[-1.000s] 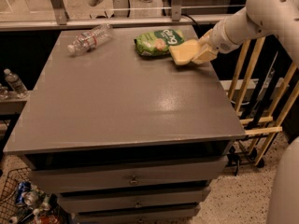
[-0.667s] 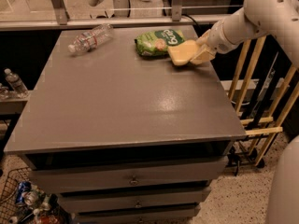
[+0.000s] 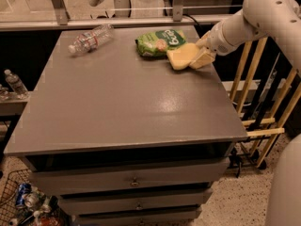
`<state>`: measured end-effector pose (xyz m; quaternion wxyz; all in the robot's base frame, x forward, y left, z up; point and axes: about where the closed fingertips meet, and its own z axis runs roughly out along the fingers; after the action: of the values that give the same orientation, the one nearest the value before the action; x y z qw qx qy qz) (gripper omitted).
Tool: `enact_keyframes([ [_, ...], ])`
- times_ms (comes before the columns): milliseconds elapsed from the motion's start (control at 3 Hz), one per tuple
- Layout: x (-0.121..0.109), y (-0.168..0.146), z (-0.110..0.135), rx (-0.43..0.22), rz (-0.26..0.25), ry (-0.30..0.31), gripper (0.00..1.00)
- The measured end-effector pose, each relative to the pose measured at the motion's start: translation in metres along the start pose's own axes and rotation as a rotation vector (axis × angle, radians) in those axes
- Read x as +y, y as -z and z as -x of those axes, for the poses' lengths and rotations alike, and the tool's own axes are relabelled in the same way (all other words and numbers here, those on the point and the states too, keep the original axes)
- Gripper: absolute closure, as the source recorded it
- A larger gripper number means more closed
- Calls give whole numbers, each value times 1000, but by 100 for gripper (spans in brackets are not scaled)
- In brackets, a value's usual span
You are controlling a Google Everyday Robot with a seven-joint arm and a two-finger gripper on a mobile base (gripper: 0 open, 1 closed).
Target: Move sponge near green rice chip bag
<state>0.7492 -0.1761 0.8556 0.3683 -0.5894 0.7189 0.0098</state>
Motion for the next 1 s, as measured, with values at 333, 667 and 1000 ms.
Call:
enact_keyframes([
  [333,1,-3,0,0,5,0,0],
  [667,1,-3,0,-1,5,0,0],
  [1000,2,-5,3,-22,12,-9,0],
])
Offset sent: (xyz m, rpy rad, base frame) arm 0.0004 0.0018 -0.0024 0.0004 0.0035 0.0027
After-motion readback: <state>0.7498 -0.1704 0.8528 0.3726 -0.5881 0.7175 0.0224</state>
